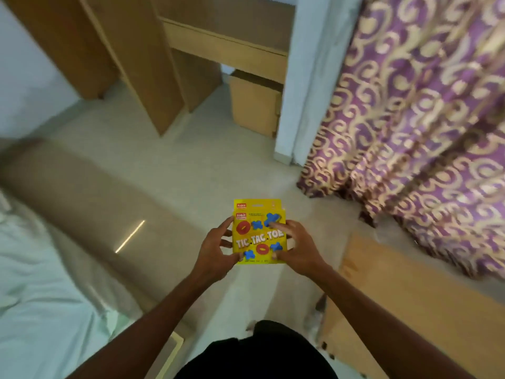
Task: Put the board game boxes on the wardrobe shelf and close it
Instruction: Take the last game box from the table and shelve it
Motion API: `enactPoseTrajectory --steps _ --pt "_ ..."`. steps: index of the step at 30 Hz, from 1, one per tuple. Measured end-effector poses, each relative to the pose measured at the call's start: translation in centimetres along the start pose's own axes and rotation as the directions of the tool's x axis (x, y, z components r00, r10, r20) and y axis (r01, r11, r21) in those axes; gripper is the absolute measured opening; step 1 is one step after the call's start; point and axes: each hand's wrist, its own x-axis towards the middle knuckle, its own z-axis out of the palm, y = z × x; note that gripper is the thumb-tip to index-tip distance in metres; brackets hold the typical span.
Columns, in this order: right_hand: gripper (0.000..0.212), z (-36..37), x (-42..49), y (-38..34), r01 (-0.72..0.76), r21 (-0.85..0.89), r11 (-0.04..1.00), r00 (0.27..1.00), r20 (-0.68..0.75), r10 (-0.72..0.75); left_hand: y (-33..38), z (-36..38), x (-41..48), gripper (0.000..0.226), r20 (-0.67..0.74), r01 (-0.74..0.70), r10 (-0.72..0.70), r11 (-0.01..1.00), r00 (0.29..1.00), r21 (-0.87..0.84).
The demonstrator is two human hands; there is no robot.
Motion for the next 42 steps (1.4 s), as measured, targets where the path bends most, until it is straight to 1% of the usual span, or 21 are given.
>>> enactPoseTrajectory --steps 4,8,10,13,14,15,17,19,21,25,27,29,32,35,38,42 --pt "0.073 3.6 8.5 -4.6 0.08 -0.021 0.997 0.991 0.112 -0.078 -1.6 -6.2 3.1 0.09 -0.164 0.038 -0.042 0.999 0.986 -0.032" --pt "0.075 7.7 17.9 -9.0 0.174 -0.024 0.984 0.963 0.214 -0.165 -4.4 -12.7 8.1 0.078 -0.248 0.074 -0.072 0.997 0.966 -0.003" --pt "0.076 9.4 22.0 -10.7 0.213 -0.002 0.977 0.947 0.248 -0.206 -5.4 -15.6 10.6 0.077 -0.277 0.094 -0.093 0.996 0.956 -0.01" --pt "0.074 12.6 29.5 -14.5 0.256 0.021 0.966 0.913 0.323 -0.249 -7.0 -20.7 15.3 0.078 -0.353 0.142 -0.152 0.988 0.923 -0.057" --pt "0.074 13.9 32.7 -16.1 0.265 0.023 0.964 0.902 0.348 -0.256 -7.7 -22.8 17.2 0.078 -0.391 0.144 -0.162 0.987 0.906 -0.076" --pt "0.074 14.4 34.0 -17.0 0.271 0.017 0.962 0.896 0.36 -0.259 -7.8 -23.6 18.0 0.078 -0.411 0.126 -0.148 0.989 0.9 -0.08" --pt "0.076 16.9 38.9 -20.0 0.285 0.025 0.958 0.873 0.405 -0.271 -9.2 -27.2 20.9 0.08 -0.485 0.092 -0.131 0.99 0.865 -0.104" --pt "0.076 18.6 42.0 -22.0 0.312 0.014 0.95 0.853 0.436 -0.287 -9.7 -29.5 22.6 0.081 -0.521 0.077 -0.121 0.992 0.845 -0.105" --pt "0.076 21.1 45.8 -24.4 0.32 0.006 0.947 0.83 0.481 -0.283 -11.1 -32.6 24.7 0.081 -0.556 0.08 -0.14 0.988 0.819 -0.131" --pt "0.076 27.6 53.8 -29.3 0.338 0.015 0.941 0.789 0.541 -0.292 -15.2 -40.4 29.6 0.079 -0.59 0.115 -0.205 0.976 0.781 -0.187" --pt "0.075 31.2 57.8 -31.7 0.339 0.016 0.941 0.78 0.554 -0.291 -17.4 -44.8 32.4 0.079 -0.601 0.139 -0.238 0.968 0.763 -0.208" --pt "0.074 34.8 61.7 -34.3 0.339 0.017 0.941 0.777 0.558 -0.29 -19.2 -49.4 35.0 0.078 -0.598 0.148 -0.252 0.965 0.761 -0.219" --pt "0.075 39.4 66.8 -38.1 0.342 0.001 0.94 0.775 0.565 -0.282 -21.7 -56.1 38.4 0.077 -0.585 0.143 -0.238 0.969 0.775 -0.204" --pt "0.075 43.8 71.7 -42.2 0.329 0.021 0.944 0.781 0.556 -0.285 -23.7 -63.3 42.0 0.077 -0.585 0.132 -0.215 0.974 0.782 -0.183" --pt "0.074 48.0 77.1 -46.0 0.293 0.045 0.955 0.801 0.533 -0.271 -25.9 -70.3 46.3 0.077 -0.579 0.133 -0.211 0.976 0.788 -0.175" --pt "0.074 52.1 84.4 -49.9 0.288 0.078 0.955 0.813 0.507 -0.286 -27.5 -77.7 52.4 0.076 -0.565 0.142 -0.208 0.977 0.799 -0.158"
